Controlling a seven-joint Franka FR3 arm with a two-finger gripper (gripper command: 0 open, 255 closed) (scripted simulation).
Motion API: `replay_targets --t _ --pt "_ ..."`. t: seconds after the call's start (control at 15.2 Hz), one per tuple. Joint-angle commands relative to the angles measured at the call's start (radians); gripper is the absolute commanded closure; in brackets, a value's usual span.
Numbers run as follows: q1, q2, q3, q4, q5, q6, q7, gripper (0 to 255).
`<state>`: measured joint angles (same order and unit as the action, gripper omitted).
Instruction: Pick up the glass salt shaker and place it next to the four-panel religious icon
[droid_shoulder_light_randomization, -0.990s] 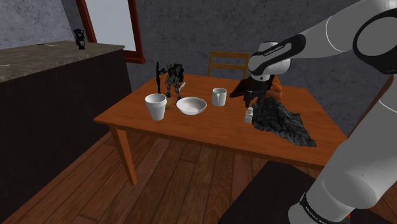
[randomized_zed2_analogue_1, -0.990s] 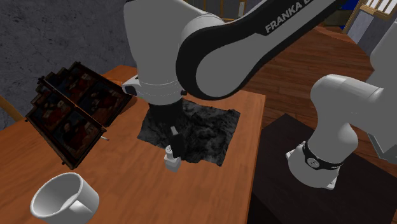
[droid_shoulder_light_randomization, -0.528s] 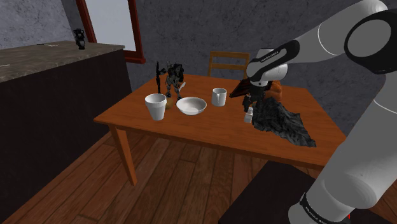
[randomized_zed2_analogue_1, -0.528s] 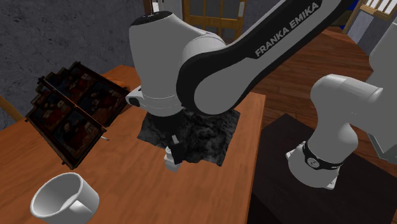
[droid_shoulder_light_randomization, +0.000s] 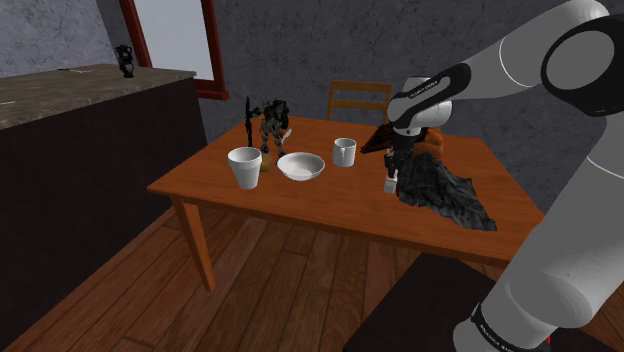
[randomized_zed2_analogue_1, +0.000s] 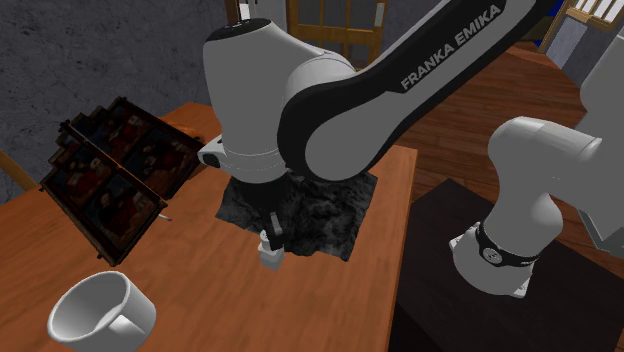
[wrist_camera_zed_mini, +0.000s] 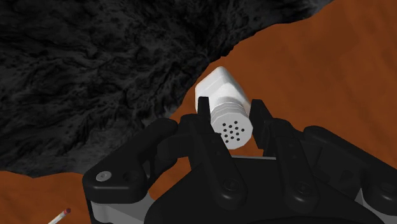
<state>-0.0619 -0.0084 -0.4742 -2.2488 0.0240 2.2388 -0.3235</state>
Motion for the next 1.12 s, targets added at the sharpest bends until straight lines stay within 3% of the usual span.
replay_targets --t 0.0,0.4,1.06 --pt "0.0 0.0 0.0 0.0 0.0 0.0 0.0 255" --pt "0.0 0.0 0.0 0.0 0.0 0.0 0.0 255" --pt "0.001 -0.07 0.006 0.07 -0.039 -0.133 0.031 255"
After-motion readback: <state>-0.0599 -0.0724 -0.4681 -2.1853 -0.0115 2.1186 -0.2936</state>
